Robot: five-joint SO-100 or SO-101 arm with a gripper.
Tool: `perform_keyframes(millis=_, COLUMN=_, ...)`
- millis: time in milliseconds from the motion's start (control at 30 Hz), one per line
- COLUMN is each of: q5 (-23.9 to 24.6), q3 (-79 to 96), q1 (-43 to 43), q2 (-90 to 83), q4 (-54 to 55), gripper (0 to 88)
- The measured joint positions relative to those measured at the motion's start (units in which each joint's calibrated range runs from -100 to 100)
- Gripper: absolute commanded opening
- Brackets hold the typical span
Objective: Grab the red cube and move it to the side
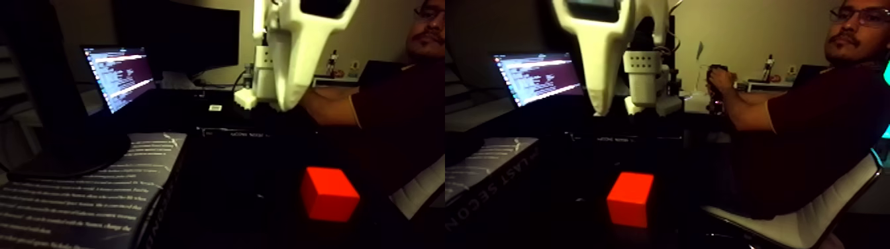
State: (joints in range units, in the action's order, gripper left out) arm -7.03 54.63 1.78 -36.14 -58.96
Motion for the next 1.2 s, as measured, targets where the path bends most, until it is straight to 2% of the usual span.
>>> perform_keyframes(millis=367, q5=1.36, q3=-7.17, q1=-6.18, q2=11.36, q4=0.24, gripper=1.4)
perform_keyframes(millis=467, q5=1.36, q3=-8.35, q1=-6.72, q2=13.38, q4=0.24, gripper=5.5)
perform_keyframes(millis=567, q5=1.15, q3=-8.53, q1=-6.72, q2=14.14, q4=0.24, gripper=9.1)
perform_keyframes(millis=1200, q5=0.68, q3=-8.53, q1=-1.85, q2=14.64, q4=0.24, gripper=9.6)
